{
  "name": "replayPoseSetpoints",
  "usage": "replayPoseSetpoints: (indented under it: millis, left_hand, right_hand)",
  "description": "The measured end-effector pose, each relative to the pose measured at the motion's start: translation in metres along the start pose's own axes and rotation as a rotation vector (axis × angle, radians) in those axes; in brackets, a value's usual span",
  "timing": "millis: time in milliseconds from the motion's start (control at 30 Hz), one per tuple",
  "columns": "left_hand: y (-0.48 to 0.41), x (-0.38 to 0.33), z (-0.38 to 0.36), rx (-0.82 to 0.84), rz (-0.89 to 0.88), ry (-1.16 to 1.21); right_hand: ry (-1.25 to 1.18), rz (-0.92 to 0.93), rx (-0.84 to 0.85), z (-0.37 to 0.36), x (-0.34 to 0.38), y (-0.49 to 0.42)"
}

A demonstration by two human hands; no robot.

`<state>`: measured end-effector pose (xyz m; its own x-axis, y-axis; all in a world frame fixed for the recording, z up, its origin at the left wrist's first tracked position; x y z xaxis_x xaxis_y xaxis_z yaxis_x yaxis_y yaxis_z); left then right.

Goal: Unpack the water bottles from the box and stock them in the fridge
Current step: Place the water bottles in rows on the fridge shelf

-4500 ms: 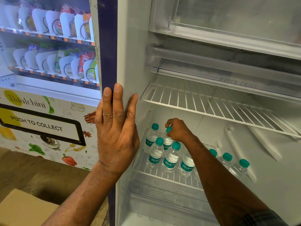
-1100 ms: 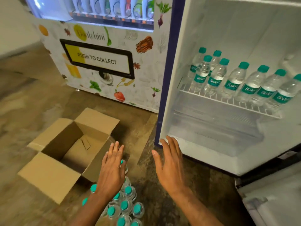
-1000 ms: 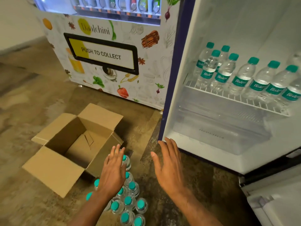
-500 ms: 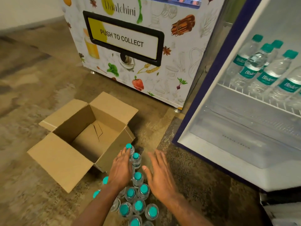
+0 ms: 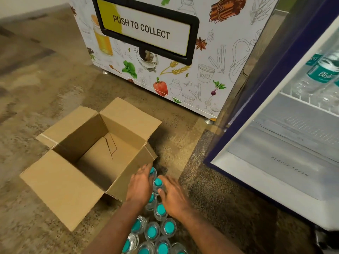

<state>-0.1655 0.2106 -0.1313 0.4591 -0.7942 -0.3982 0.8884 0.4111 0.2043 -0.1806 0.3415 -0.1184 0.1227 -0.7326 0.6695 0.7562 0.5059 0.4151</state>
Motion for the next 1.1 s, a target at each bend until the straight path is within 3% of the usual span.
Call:
replayPoseSetpoints:
  millis: [467, 600, 800, 933, 1100]
  left_hand:
    - [-0.011, 0.005, -0.012, 0.03, 0.06, 0.068]
    - [-0.005, -0.008, -0.007, 0.039, 0.033, 0.097]
    - [0.012, -0.071, 0.04, -0.103, 0.007, 0.135]
    - [0.022, -0.144, 0.102, -0.19, -0.144, 0.206]
    - [0.05, -0.26, 0.197, -0.385, -0.507, 0.276]
  right_hand:
    - [-0.173, -0.112, -0.085, -0.004, -0.014, -0.019]
    - [-0.221, -0.129, -0.158, 0.022, -0.019, -0.009]
    - [-0.391, -0.184, -0.333, 0.094, -0.033, 0.023]
    - [-0.46, -0.111, -0.454, 0.163, -0.026, 0.065]
    - [-0.551, -0.001, -0.607, 0.273, -0.011, 0.127]
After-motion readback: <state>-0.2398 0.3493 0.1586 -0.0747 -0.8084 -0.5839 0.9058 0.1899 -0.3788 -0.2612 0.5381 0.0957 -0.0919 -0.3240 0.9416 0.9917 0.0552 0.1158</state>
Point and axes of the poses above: each hand's wrist, its own y-axis away from the middle knuckle, its own z-axis out of the back of the hand, x = y × z, the point moved 10 cm from there along -y, towards the middle knuckle, and after that the axes turned 9 degrees about -y, right-handed, at the moved point
